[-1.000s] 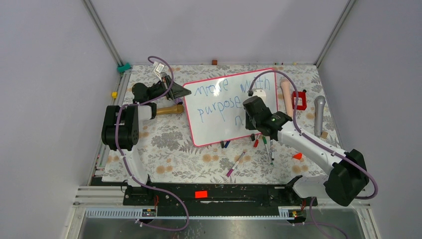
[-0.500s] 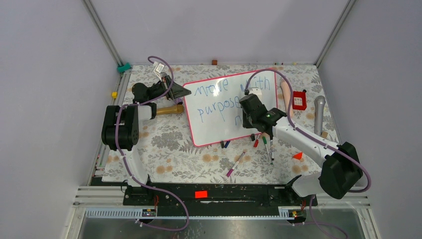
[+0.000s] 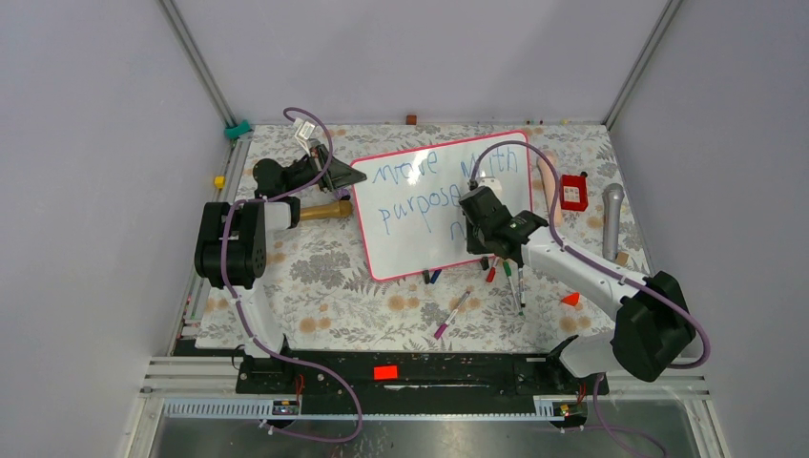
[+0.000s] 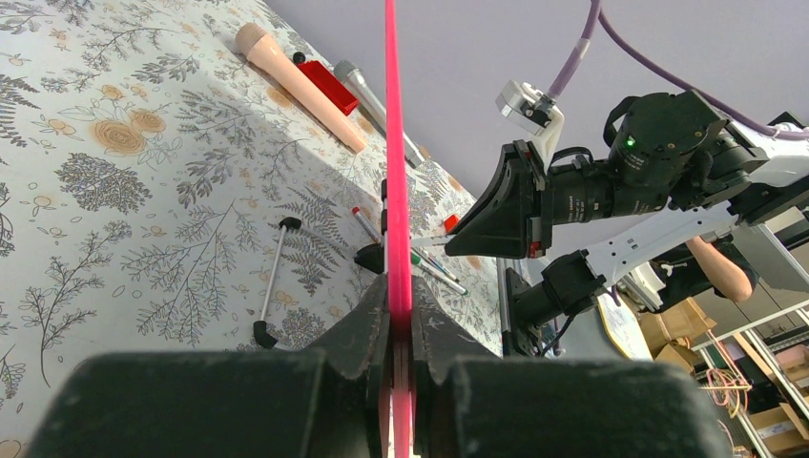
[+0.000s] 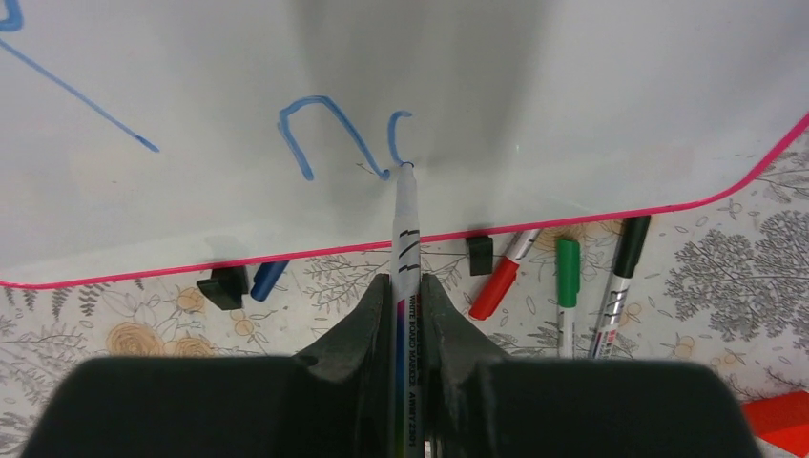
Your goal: Write a sentence on the whiteboard
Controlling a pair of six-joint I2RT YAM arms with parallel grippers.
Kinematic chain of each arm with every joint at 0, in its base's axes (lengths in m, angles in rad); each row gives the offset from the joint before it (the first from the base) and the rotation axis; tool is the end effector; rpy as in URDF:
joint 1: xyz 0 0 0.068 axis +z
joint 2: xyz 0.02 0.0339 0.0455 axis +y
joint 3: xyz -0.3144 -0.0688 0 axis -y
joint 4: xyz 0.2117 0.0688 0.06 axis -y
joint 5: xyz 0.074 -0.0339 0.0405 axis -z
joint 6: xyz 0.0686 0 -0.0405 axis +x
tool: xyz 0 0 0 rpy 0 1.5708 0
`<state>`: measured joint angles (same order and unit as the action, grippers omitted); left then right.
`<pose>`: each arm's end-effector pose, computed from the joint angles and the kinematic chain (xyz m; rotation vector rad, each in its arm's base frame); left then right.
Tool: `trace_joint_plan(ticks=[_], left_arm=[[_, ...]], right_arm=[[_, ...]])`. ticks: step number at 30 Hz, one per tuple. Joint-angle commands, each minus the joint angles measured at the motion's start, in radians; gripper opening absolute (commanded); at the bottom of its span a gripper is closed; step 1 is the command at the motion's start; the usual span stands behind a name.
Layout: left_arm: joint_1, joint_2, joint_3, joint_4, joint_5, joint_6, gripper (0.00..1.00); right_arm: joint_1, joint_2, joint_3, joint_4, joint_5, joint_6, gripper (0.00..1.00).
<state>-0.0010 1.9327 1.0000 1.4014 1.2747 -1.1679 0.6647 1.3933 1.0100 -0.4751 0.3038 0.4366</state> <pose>0.3894 -0.0660 0.3157 0.4841 1.5956 -1.6137 0.2287 0.1531 0.2939 -0.1361 2.3792 0.1528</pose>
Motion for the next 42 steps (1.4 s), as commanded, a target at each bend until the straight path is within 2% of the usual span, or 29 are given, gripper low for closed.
trace_joint_plan(ticks=[1, 5, 11, 19, 25, 31, 37, 42], left_arm=[[0.001, -0.026, 0.025, 0.079, 0.038, 0.007, 0.00], [0.000, -0.027, 0.022, 0.079, 0.038, 0.009, 0.00], [0.000, -0.028, 0.022, 0.078, 0.037, 0.010, 0.00], [0.001, -0.027, 0.021, 0.079, 0.035, 0.010, 0.00], [0.000, -0.026, 0.021, 0.078, 0.036, 0.011, 0.00], [0.000, -0.021, 0.024, 0.079, 0.035, 0.010, 0.00], [0.000, -0.020, 0.028, 0.079, 0.035, 0.008, 0.00], [0.001, -0.018, 0.029, 0.079, 0.035, 0.008, 0.00]], right_arm=[[-0.007, 0.005, 0.011, -0.039, 0.097, 0.016, 0.00], [-0.017, 0.024, 0.051, -0.060, 0.163, 0.002, 0.00], [-0.034, 0.053, 0.118, -0.060, 0.160, -0.029, 0.00], [-0.034, 0.069, 0.163, 0.002, 0.053, -0.036, 0.00], [-0.034, 0.050, 0.128, 0.034, -0.037, -0.021, 0.00], [-0.035, 0.006, 0.084, 0.032, -0.061, -0.011, 0.00], [-0.039, -0.115, 0.075, 0.023, 0.035, -0.062, 0.00], [-0.084, -0.130, 0.100, -0.015, 0.071, -0.088, 0.00]])
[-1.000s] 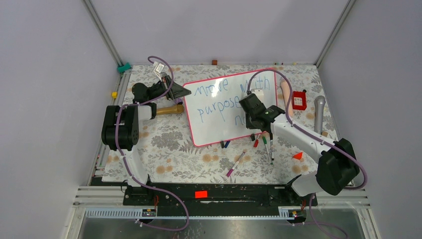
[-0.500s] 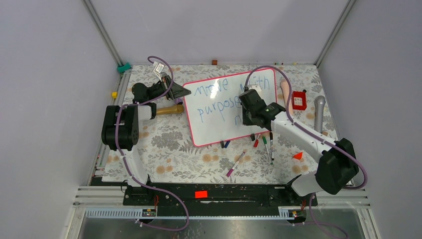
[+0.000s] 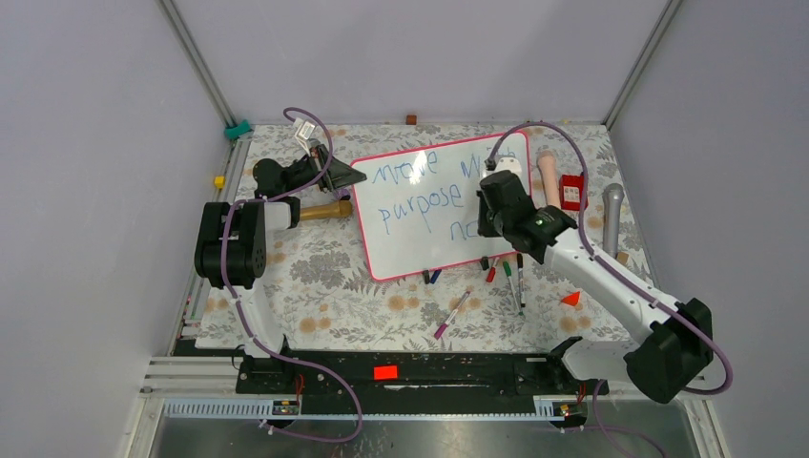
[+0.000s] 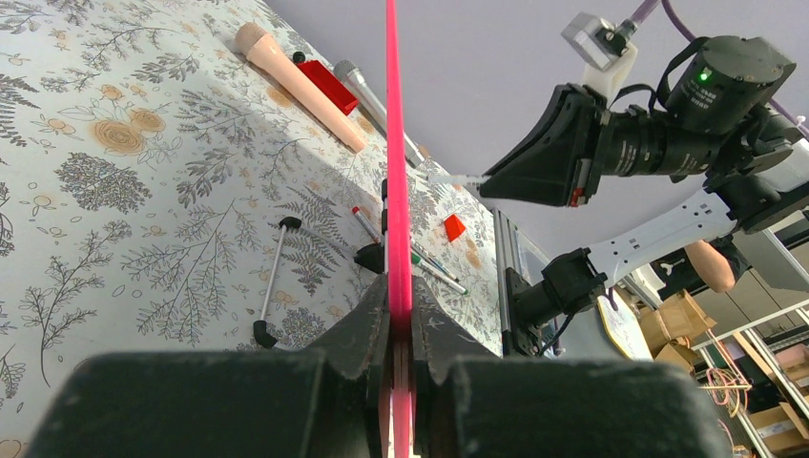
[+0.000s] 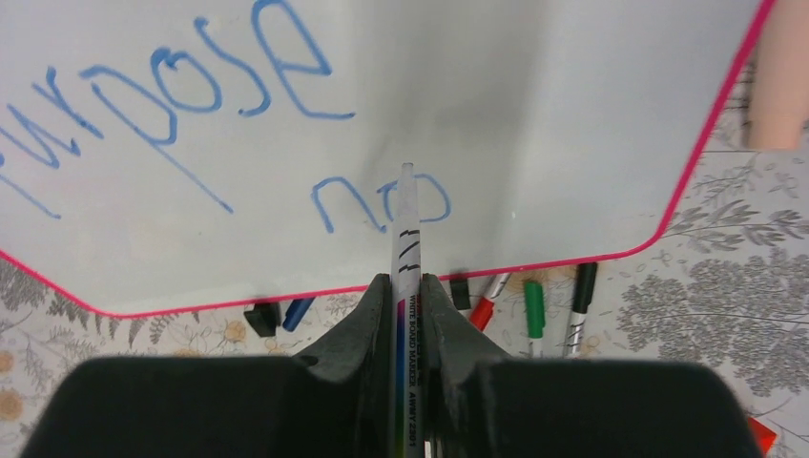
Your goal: Write a sentence on the whiteboard
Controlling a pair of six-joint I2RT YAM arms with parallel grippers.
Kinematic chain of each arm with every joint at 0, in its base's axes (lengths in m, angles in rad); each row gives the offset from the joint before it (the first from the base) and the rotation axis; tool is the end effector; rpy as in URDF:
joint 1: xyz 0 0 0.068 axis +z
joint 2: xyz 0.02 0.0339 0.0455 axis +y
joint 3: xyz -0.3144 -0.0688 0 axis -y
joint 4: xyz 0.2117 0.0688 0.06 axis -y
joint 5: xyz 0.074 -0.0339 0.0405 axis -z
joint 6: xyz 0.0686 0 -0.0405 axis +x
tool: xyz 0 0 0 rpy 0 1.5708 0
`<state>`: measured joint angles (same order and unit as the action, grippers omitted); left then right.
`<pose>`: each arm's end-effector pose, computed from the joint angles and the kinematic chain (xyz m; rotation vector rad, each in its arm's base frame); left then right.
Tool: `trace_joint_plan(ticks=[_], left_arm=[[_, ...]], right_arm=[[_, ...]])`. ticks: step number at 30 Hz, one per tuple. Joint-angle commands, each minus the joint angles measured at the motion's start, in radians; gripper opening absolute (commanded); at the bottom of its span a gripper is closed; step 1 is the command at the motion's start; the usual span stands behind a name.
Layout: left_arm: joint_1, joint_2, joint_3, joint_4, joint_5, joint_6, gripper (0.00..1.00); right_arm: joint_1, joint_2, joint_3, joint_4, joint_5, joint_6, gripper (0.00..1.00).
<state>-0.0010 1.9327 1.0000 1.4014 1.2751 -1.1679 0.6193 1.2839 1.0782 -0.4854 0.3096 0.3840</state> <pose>0.3894 -0.0660 0.3157 0.4845 1.5957 -1.6138 0.2221 0.1327 0.3417 -0.0989 2.2283 0.1990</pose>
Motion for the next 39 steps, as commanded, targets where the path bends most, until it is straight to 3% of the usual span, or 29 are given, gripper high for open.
trace_joint_plan(ticks=[1, 26, 39], left_arm=[[0.000, -0.019, 0.028, 0.080, 0.034, 0.009, 0.00], [0.000, -0.028, 0.021, 0.079, 0.037, 0.010, 0.00], [0.001, -0.026, 0.034, 0.079, 0.037, 0.005, 0.00]], right_arm=[[-0.047, -0.011, 0.038, -0.015, 0.072, -0.036, 0.00], [-0.081, 0.127, 0.059, 0.017, 0.005, 0.009, 0.00], [-0.083, 0.075, -0.073, 0.017, -0.013, 0.047, 0.00]])
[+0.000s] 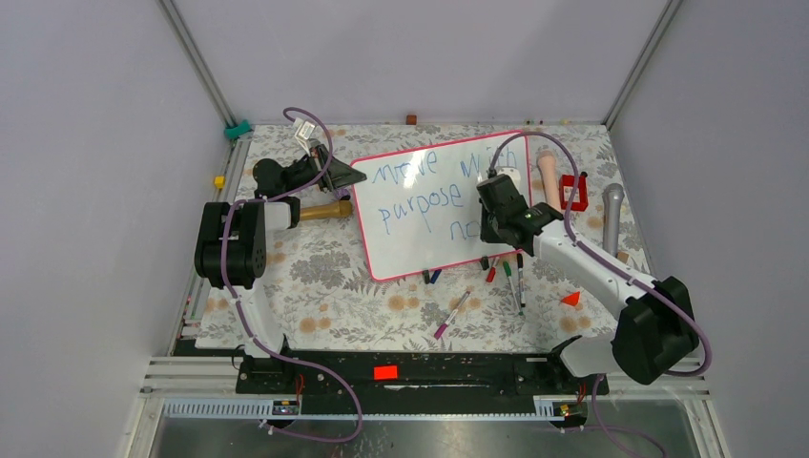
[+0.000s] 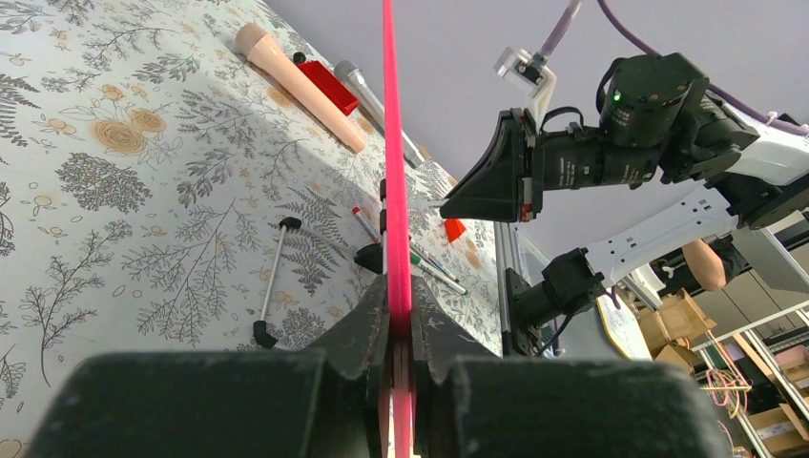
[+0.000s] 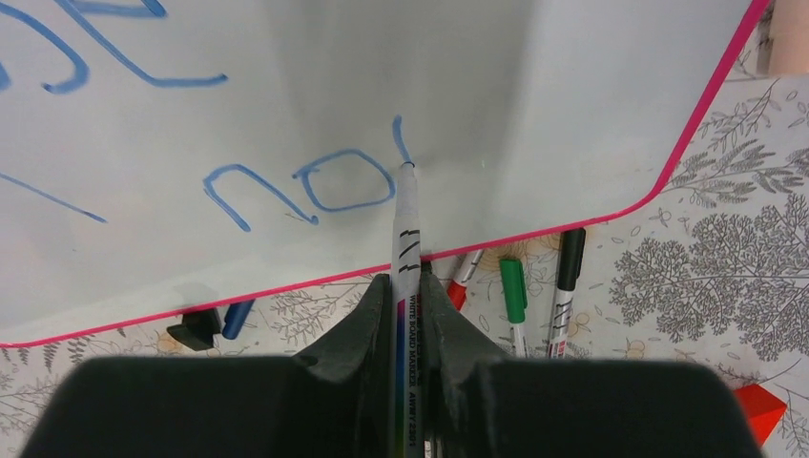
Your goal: Write a sentence on the whiteboard
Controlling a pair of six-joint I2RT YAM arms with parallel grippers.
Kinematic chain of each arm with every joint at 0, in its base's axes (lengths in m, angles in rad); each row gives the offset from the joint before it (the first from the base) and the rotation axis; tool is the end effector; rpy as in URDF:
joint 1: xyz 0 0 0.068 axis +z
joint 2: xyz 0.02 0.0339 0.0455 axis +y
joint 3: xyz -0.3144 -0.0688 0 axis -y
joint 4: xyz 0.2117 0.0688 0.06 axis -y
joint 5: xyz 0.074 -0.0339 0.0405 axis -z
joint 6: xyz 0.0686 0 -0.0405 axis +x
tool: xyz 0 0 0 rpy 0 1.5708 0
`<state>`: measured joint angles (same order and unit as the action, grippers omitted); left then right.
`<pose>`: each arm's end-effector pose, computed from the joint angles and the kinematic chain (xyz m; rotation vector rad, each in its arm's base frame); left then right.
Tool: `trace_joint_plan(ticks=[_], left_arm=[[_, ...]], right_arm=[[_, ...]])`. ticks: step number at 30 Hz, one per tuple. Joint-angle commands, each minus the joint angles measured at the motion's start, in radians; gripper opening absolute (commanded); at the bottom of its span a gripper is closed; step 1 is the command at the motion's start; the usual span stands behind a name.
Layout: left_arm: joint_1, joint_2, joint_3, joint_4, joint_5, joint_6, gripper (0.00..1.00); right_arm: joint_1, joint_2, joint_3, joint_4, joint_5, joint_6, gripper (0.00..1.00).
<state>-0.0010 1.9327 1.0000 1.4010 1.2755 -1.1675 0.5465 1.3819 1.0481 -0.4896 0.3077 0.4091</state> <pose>0.3894 -0.0660 0.3156 0.4849 1.5960 -1.6139 0.2461 0.1254 0.3074 -0.0187 2.3469 0.0998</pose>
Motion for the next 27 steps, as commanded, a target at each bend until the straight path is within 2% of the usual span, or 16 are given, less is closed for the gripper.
trace_joint_plan(ticks=[1, 6, 18, 27], left_arm=[[0.000, -0.024, 0.032, 0.079, 0.038, 0.005, 0.00], [0.001, -0.022, 0.032, 0.079, 0.038, 0.005, 0.00], [0.000, -0.026, 0.024, 0.078, 0.040, 0.009, 0.00], [0.000, -0.019, 0.030, 0.079, 0.038, 0.009, 0.00]], right_arm=[[-0.010, -0.028, -0.049, 0.021, -0.006, 0.021, 0.00], [-0.022, -0.022, -0.038, 0.019, 0.024, 0.003, 0.00], [-0.065, 0.082, 0.135, 0.007, 0.029, -0.053, 0.00], [-0.066, 0.036, 0.032, 0.007, 0.015, -0.012, 0.00]])
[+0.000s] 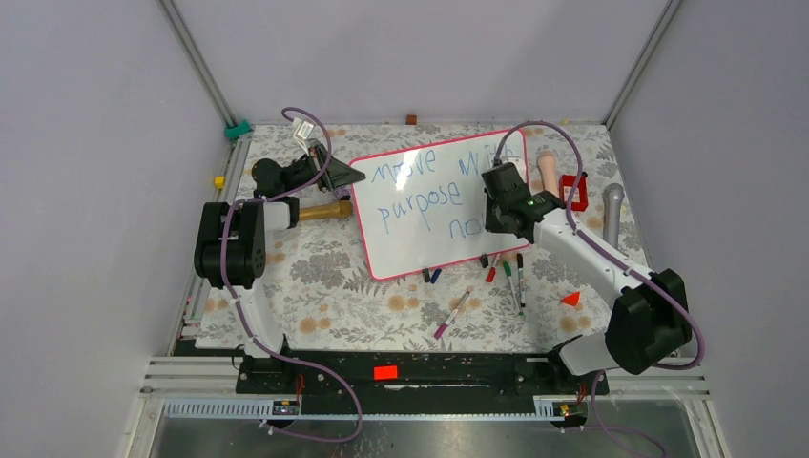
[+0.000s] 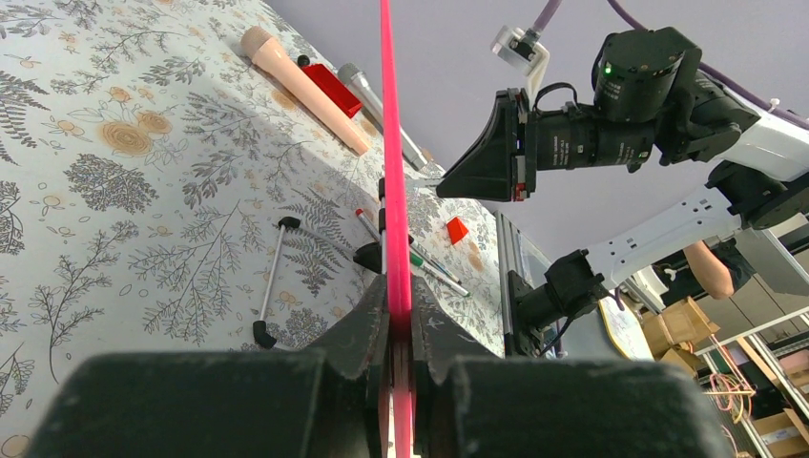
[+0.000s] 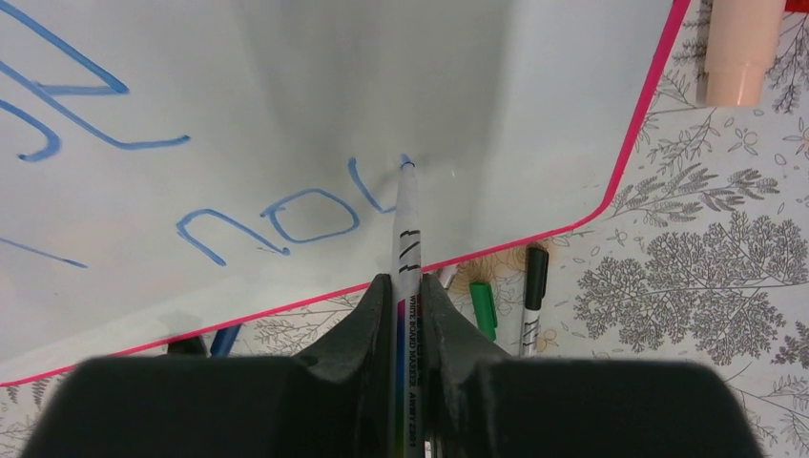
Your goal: Write a sentence on the whiteboard
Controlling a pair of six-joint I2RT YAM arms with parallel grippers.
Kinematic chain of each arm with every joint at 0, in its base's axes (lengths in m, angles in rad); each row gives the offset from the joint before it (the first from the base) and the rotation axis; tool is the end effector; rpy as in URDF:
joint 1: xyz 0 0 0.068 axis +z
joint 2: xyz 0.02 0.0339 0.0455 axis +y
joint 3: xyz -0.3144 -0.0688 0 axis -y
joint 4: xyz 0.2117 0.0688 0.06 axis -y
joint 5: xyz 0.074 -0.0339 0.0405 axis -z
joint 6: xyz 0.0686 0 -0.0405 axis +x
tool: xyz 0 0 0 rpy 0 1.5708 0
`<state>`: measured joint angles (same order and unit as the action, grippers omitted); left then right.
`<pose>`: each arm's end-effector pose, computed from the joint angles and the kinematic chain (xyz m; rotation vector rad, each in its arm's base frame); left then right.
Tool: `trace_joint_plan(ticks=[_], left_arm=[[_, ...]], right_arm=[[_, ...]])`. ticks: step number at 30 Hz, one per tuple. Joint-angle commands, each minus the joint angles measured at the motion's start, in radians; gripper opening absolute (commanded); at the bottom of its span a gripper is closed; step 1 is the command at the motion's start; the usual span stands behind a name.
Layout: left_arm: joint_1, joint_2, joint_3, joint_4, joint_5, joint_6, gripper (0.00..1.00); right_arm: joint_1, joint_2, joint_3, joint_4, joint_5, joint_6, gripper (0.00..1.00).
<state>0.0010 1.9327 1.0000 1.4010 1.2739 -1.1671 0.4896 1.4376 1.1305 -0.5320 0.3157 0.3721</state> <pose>0.3896 -0.0652 0.3157 0.4819 1.5952 -1.6115 0.2670 0.1181 0.3147 0.0051 2.3567 0.0362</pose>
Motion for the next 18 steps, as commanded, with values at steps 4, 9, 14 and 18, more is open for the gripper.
trace_joint_plan(ticks=[4, 9, 14, 18], left_arm=[[-0.001, -0.017, 0.030, 0.078, 0.040, 0.007, 0.00], [-0.001, -0.016, 0.030, 0.078, 0.041, 0.009, 0.00], [-0.001, -0.014, 0.033, 0.079, 0.039, 0.009, 0.00], [-0.002, -0.016, 0.032, 0.079, 0.041, 0.007, 0.00]], right_arm=[[-0.011, -0.031, -0.088, 0.047, 0.003, 0.038, 0.00], [-0.021, -0.007, -0.060, 0.041, 0.016, 0.031, 0.00], [-0.049, 0.040, 0.029, 0.035, 0.037, -0.002, 0.00], [-0.076, 0.066, 0.091, 0.035, 0.026, -0.022, 0.00]])
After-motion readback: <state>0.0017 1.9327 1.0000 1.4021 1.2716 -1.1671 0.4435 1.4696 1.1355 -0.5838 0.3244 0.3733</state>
